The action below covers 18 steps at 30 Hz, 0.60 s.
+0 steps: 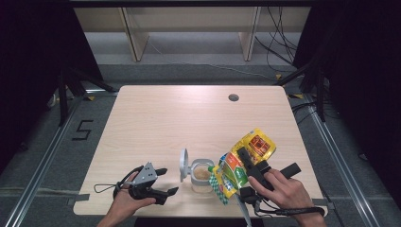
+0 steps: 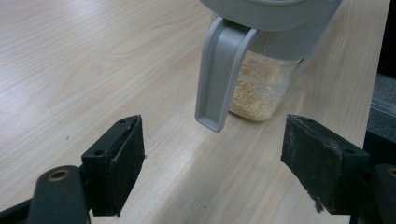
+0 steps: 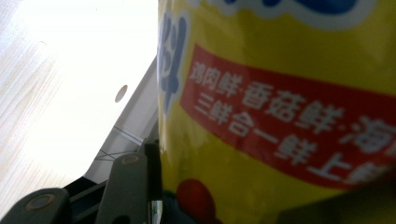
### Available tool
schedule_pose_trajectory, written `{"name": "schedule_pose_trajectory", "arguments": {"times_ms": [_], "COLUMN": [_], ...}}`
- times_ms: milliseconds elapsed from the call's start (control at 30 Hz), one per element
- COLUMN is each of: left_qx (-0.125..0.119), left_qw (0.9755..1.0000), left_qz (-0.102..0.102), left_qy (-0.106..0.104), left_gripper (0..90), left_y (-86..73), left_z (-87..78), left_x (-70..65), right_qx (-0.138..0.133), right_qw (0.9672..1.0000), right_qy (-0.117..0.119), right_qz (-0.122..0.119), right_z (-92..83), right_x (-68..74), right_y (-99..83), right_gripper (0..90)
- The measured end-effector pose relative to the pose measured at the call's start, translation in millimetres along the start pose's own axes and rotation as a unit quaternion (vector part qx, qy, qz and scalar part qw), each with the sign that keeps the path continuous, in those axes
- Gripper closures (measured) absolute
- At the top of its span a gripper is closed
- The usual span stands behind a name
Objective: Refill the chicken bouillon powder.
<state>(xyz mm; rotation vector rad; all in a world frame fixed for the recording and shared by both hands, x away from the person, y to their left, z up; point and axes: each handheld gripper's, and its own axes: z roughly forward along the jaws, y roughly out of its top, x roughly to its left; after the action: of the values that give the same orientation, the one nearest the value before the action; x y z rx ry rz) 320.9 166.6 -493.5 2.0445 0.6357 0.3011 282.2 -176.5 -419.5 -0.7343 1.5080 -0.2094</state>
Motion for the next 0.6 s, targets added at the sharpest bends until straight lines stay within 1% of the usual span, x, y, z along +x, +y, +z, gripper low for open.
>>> {"name": "schedule_pose_trajectory", "arguments": {"times_ms": [33, 67, 100, 133, 167, 200, 233, 267, 300, 367, 400, 433, 500, 533, 567, 600], "left_qx": [0.0, 0.002, -0.003, -0.006, -0.003, -0.005, -0.004, 0.001, 0.0, -0.003, -0.003, -0.003, -0.003, -0.008, -0.008, -0.003], "left_qw": [1.0, 1.0, 1.0, 0.9997, 0.9998, 1.0, 0.9999, 0.9999, 1.0, 0.9999, 0.9999, 0.9998, 1.0, 0.9999, 0.9999, 1.0], "left_qz": [0.0, -0.001, -0.007, -0.022, -0.02, -0.008, -0.008, -0.011, -0.01, -0.012, -0.014, -0.019, -0.003, -0.008, -0.009, -0.004], "left_qy": [0.0, 0.001, -0.002, -0.001, -0.002, -0.004, -0.005, 0.0, 0.0, -0.001, 0.001, 0.001, 0.001, 0.0, -0.001, 0.002], "left_gripper": [20.8, 20.8, 20.8, 20.8, 20.8, 20.8, 20.7, 20.7, 20.7, 20.7, 20.7, 20.7, 20.7, 20.7, 20.7, 20.7], "left_y": [0.0, 0.1, -0.2, -1.3, -0.9, -0.9, -0.8, -0.3, -0.2, -0.4, -0.7, -0.8, -0.2, -0.1, -0.1, -0.1], "left_z": [0.0, -0.2, 0.5, 1.9, 1.7, 2.0, 2.0, 1.0, 0.9, 0.8, 0.8, 0.8, 0.1, 0.1, 0.3, 0.1], "left_x": [0.0, -0.1, -1.1, -2.9, -2.7, -1.1, -1.1, -1.6, -1.4, -1.0, -1.3, -1.8, -0.5, -1.8, -1.7, -0.7], "right_qx": [-0.002, 0.002, 0.0, 0.0, 0.0, -0.001, 0.005, 0.003, 0.001, -0.002, -0.001, -0.001, -0.001, 0.0, -0.002, -0.002], "right_qw": [1.0, 1.0, 1.0, 1.0, 1.0, 1.0, 0.9999, 0.9999, 0.9998, 0.9999, 0.9999, 0.9999, 0.9999, 0.9999, 0.9999, 0.9999], "right_qy": [0.005, 0.0, 0.0, 0.0, -0.001, 0.0, -0.005, 0.003, 0.005, 0.005, 0.0, 0.0, 0.0, 0.0, -0.001, 0.0], "right_qz": [0.001, 0.01, 0.001, 0.001, 0.001, 0.001, 0.013, 0.015, 0.017, 0.015, 0.015, 0.015, 0.016, 0.016, 0.011, 0.01], "right_z": [0.5, -0.1, 0.3, 0.3, 0.4, 0.4, -0.3, 0.1, 0.5, 0.9, 0.7, 0.5, 0.2, -0.1, -0.1, -0.1], "right_x": [-0.3, 0.8, -0.1, -0.2, -0.2, -0.3, 1.0, 0.9, 1.1, 0.8, 1.1, 1.1, 1.1, 0.9, 0.1, -0.2], "right_y": [0.0, 0.4, 0.1, 0.1, 0.1, 0.1, 0.2, 0.6, 1.0, 1.4, 1.7, 1.9, 2.0, 2.1, 2.3, 2.5], "right_gripper": [53.0, 53.0, 53.0, 53.0, 53.0, 53.0, 53.0, 53.0, 53.1, 53.1, 53.1, 53.1, 53.1, 53.1, 53.1, 53.1]}}
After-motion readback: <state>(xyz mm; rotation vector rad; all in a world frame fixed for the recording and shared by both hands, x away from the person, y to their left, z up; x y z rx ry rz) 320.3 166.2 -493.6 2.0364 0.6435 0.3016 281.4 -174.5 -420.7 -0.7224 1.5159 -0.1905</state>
